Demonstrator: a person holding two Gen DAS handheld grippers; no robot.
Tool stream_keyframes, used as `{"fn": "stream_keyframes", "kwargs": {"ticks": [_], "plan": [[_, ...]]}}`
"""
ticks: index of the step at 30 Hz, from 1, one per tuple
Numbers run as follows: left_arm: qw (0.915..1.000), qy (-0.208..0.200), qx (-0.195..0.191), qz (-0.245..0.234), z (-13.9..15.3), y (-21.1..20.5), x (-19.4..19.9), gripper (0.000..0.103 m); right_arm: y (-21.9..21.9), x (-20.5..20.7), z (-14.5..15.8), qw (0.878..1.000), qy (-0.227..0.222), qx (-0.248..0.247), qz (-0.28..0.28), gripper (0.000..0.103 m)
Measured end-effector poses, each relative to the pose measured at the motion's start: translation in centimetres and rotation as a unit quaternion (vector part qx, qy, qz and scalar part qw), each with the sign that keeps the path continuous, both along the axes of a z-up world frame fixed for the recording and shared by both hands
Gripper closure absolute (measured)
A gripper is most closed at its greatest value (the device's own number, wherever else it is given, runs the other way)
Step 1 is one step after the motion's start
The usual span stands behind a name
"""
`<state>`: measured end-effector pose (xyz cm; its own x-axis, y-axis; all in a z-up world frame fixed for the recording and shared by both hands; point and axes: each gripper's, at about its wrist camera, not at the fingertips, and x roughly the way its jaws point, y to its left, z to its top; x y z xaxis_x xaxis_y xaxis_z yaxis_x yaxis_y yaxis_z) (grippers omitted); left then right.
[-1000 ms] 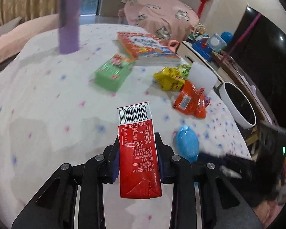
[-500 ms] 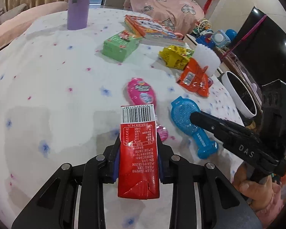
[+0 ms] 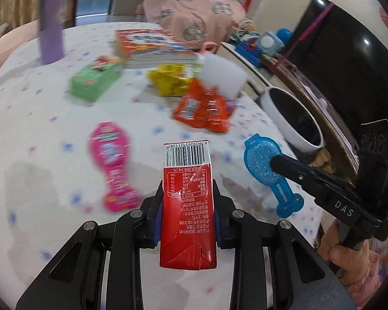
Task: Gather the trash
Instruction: 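Carry juice box and blue comb to the bin and open both tools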
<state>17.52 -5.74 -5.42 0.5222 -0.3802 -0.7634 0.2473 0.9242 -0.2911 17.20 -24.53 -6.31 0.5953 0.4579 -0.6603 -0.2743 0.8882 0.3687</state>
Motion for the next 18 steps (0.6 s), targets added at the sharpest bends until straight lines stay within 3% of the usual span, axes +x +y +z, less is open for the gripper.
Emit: {"fn": "stream_keyframes", "kwargs": {"ticks": [18], "plan": [[0.9941,-0.030,0.022,-0.102,2.3,-12.7,2.2,0.075,-12.3,-1.3,2.1,0.993,-0.028,0.009,-0.111,0.089]]}}
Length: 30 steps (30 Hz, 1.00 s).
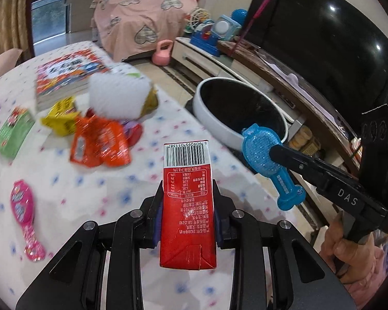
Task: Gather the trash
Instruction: 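Carry juice box and blue comb to the bin and open both tools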
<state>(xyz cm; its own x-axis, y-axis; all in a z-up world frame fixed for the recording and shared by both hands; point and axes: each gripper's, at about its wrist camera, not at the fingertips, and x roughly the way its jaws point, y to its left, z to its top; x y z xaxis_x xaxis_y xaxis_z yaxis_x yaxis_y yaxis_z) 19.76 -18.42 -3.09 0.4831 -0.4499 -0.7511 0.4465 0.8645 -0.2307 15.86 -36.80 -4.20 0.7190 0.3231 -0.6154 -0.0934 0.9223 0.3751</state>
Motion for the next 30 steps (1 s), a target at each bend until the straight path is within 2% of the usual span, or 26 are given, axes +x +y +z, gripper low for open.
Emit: {"fn": "stream_keyframes", "kwargs": {"ticks": [14,30], "plan": [[0.9989,-0.022,0.017,-0.038,1.6,-7.3,3.3,0.075,-6.7,2.2,1.7,0.999,-0.018,0.000,-0.051,0.089],[0.9976,-0.015,0.046,-0.049,0.5,-13.2,8.4,0.075,-10.9,6.2,0.9,0.997,-0.001,-0.016,-0.079,0.089]]}}
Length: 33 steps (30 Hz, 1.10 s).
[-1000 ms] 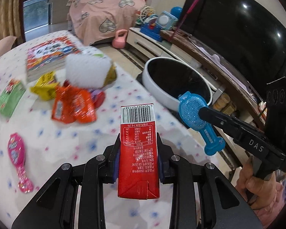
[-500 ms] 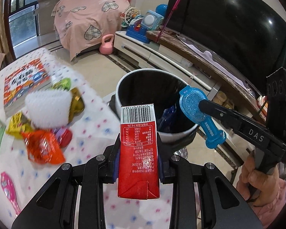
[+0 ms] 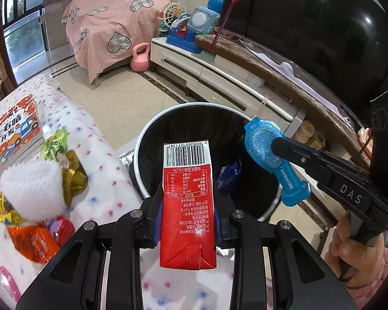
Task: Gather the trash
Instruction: 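Carry juice box and blue comb to the bin and open both tools, then move both open tools back over the table toward the snacks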
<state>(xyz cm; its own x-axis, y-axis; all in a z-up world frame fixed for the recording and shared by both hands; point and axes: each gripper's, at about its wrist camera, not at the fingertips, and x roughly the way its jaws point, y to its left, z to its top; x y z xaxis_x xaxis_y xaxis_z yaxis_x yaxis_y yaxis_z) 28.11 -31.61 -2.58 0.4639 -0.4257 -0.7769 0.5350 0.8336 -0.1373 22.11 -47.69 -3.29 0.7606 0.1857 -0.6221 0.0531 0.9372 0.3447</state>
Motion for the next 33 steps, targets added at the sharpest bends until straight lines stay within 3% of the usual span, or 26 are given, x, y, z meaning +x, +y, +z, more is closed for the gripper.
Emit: {"fn": "stream_keyframes", "kwargs": {"ticks": [12,13,15,18,22,25,28,33], "plan": [[0.9998,0.019,0.008,0.005,-1.5,-1.4,1.5,0.074,-1.2,2.1,-1.1,1.000,0.019,-0.004,-0.005,0.089],[0.9997,0.021,0.007,0.006,-1.6,-1.4,1.7,0.071,-1.3,2.3,-1.2,1.000,0.021,-0.004,-0.005,0.089],[0.9996,0.022,0.010,0.012,-1.6,-1.5,1.7,0.043,-1.4,2.5,-1.4,1.000,0.024,-0.004,-0.004,0.088],[0.9998,0.014,0.002,0.013,-1.2,-1.1,1.4,0.037,-1.4,2.8,-1.5,1.000,0.026,-0.003,-0.002,0.084],[0.9998,0.006,-0.002,0.019,-0.8,0.0,0.8,0.034,-1.3,2.3,-1.3,1.000,0.019,0.003,-0.005,0.056],[0.9995,0.008,-0.011,0.029,-0.6,1.4,0.3,0.031,-1.1,1.7,-1.1,1.000,0.014,0.003,-0.007,0.048],[0.9989,0.010,-0.022,0.041,-0.6,3.3,-0.7,0.031,-0.7,0.9,-0.8,1.000,0.004,0.007,-0.010,0.031],[0.9976,0.010,-0.030,0.062,-0.6,6.2,-2.3,0.031,0.7,-0.7,-0.1,1.000,-0.009,0.014,-0.006,0.018]]}}
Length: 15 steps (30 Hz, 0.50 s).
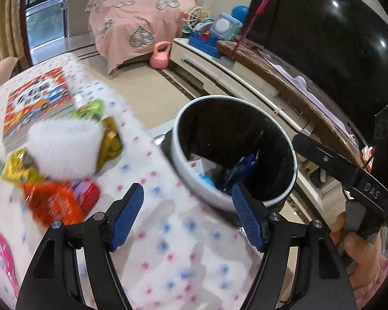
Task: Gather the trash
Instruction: 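Move both open tools back over the table toward the snacks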
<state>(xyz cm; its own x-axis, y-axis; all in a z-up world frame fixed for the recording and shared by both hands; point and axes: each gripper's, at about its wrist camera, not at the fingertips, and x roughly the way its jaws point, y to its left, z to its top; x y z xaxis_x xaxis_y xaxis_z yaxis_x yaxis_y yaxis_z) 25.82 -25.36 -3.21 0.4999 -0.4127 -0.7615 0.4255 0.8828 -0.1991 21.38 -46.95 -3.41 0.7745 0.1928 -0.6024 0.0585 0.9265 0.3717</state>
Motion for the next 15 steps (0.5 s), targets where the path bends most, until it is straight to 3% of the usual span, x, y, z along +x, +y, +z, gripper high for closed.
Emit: {"fn": "stream_keyframes", "kwargs": {"ticks": [5,15], "plan": [[0.9996,-0.004,-0.002,0.028,-0.2,3.7,-1.8,0.030,2.4,-1.5,0.7,1.000,-0.013,0.008,0.016,0.011],[0.9957,0.006,-0.012,0.091,-1.6,11.5,-4.4,0.030,9.2,-3.0,0.0,0.998,-0.008,0.025,0.065,0.008]]}}
